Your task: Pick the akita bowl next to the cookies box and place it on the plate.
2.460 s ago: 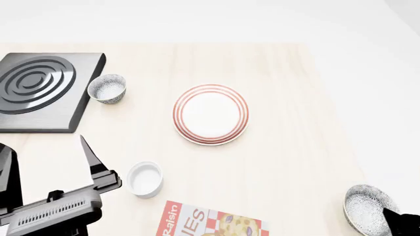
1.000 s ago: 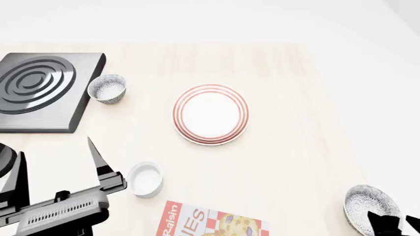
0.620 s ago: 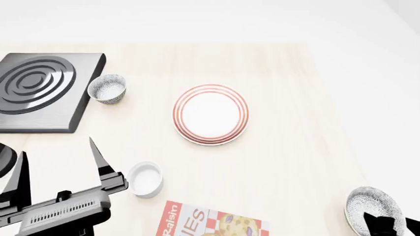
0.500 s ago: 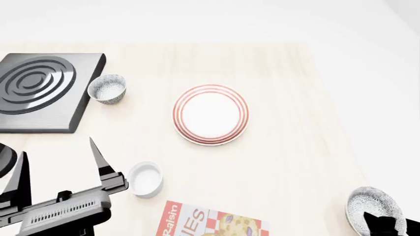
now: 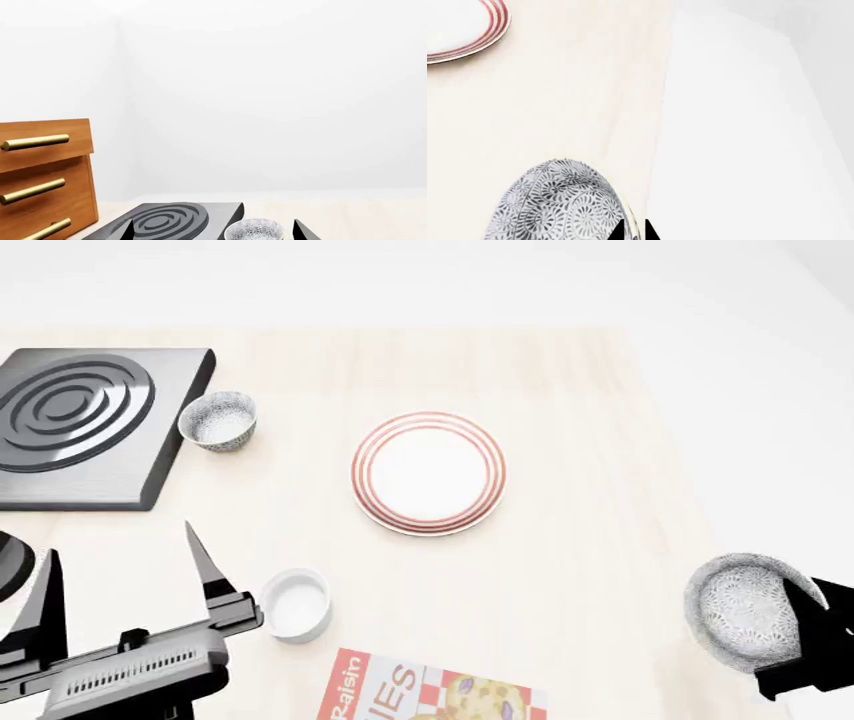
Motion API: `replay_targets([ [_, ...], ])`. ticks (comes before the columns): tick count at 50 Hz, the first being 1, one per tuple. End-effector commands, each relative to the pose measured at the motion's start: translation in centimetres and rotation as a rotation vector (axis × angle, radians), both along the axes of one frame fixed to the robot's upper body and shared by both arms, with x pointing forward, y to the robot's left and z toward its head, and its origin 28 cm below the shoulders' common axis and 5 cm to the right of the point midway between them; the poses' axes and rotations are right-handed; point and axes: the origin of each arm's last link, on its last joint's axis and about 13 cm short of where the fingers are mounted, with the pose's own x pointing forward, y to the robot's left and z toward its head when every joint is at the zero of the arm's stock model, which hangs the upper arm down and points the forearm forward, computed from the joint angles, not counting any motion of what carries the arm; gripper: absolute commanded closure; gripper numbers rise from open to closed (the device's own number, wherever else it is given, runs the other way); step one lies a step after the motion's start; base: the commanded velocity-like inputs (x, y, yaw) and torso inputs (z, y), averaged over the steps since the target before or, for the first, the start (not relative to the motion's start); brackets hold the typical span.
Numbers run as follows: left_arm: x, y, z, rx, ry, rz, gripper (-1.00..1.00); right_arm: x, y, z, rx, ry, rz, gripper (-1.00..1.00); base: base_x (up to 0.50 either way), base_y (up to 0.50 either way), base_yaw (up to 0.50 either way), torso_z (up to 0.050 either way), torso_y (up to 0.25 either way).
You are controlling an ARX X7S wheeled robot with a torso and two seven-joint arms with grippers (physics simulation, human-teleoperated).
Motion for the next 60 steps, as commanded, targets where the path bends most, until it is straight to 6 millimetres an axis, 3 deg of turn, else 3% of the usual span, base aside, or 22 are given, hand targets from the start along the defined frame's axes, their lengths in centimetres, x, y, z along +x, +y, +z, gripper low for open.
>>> replay_targets([
  [1, 0.0, 0.1, 0.1, 0.001, -0.011, 0.002, -1.00, 0.2, 4.6, 5.9, -0.242, -0.379, 0.189, 1.00, 0.00, 0.00, 0.00, 0.000, 0.000],
  [3, 0.0, 0.2, 0.1, -0.001, -0.009, 0.001, -1.00, 0.9, 5.3, 6.9, -0.264, -0.527, 0.156, 1.00, 0.00, 0.00, 0.00, 0.000, 0.000],
  [11, 0.2, 0.4, 0.0, -0.005, -0.009, 0.007, -1.00, 4.0, 8.2, 8.8, -0.179, -0.736, 0.260, 1.00, 0.00, 0.00, 0.00, 0.000, 0.000],
  [14, 0.2, 0.3, -0.1, -0.004, -0.006, 0.008, -1.00, 5.6, 9.0, 9.4, -0.140, -0.795, 0.270, 1.00, 0.00, 0.00, 0.00, 0.000, 0.000],
  [18, 0.1, 0.3, 0.1, -0.007, -0.008, 0.006, -1.00, 8.1, 10.5, 9.0, -0.244, -0.863, 0.382, 1.00, 0.00, 0.00, 0.00, 0.000, 0.000],
  [23, 0.1, 0.3, 0.1, -0.011, -0.003, 0.005, -1.00, 11.3, 12.4, 11.7, -0.096, -0.925, 0.351, 1.00, 0.00, 0.00, 0.00, 0.000, 0.000],
  [24, 0.1, 0.3, 0.2, -0.011, -0.005, 0.006, -1.00, 12.7, 13.2, 12.0, -0.082, -0.948, 0.385, 1.00, 0.00, 0.00, 0.00, 0.000, 0.000],
  [26, 0.0, 0.4, 0.4, -0.012, -0.006, 0.008, -1.00, 14.3, 14.1, 12.2, -0.108, -0.935, 0.364, 1.00, 0.00, 0.00, 0.00, 0.000, 0.000],
  [27, -0.1, 0.4, 0.5, -0.016, -0.005, 0.010, -1.00, 15.4, 14.9, 13.0, 0.065, -0.799, 0.344, 1.00, 0.00, 0.00, 0.00, 0.000, 0.000],
  [29, -0.1, 0.4, 0.5, -0.014, -0.004, 0.010, -1.00, 16.5, 15.7, 13.4, 0.079, -0.759, 0.347, 1.00, 0.00, 0.00, 0.00, 0.000, 0.000],
  [35, 0.0, 0.4, 0.4, -0.016, -0.001, 0.011, -1.00, 18.8, 18.0, 13.8, 0.240, -0.508, 0.393, 1.00, 0.00, 0.00, 0.00, 0.000, 0.000],
  [41, 0.2, 0.4, 0.3, -0.010, -0.003, 0.011, -1.00, 20.8, 19.9, 14.2, 0.509, -0.280, 0.362, 1.00, 0.00, 0.00, 0.00, 0.000, 0.000],
  [46, 0.3, 0.4, 0.0, -0.012, 0.005, 0.008, -1.00, 22.0, 20.4, 15.2, 0.706, -0.226, 0.339, 1.00, 0.00, 0.00, 0.00, 0.000, 0.000],
  [51, 0.3, 0.5, -0.1, -0.015, 0.007, 0.009, -1.00, 23.6, 21.0, 15.0, 0.918, -0.106, 0.260, 1.00, 0.00, 0.00, 0.00, 0.000, 0.000],
  [55, 0.3, 0.4, -0.1, -0.014, 0.010, 0.005, -1.00, 23.8, 20.9, 15.2, 1.096, -0.054, 0.235, 1.00, 0.00, 0.00, 0.00, 0.000, 0.000],
  [60, 0.3, 0.4, -0.2, -0.015, 0.010, 0.003, -1.00, 24.8, 20.8, 13.3, 1.156, 0.020, 0.141, 1.00, 0.00, 0.00, 0.00, 0.000, 0.000],
])
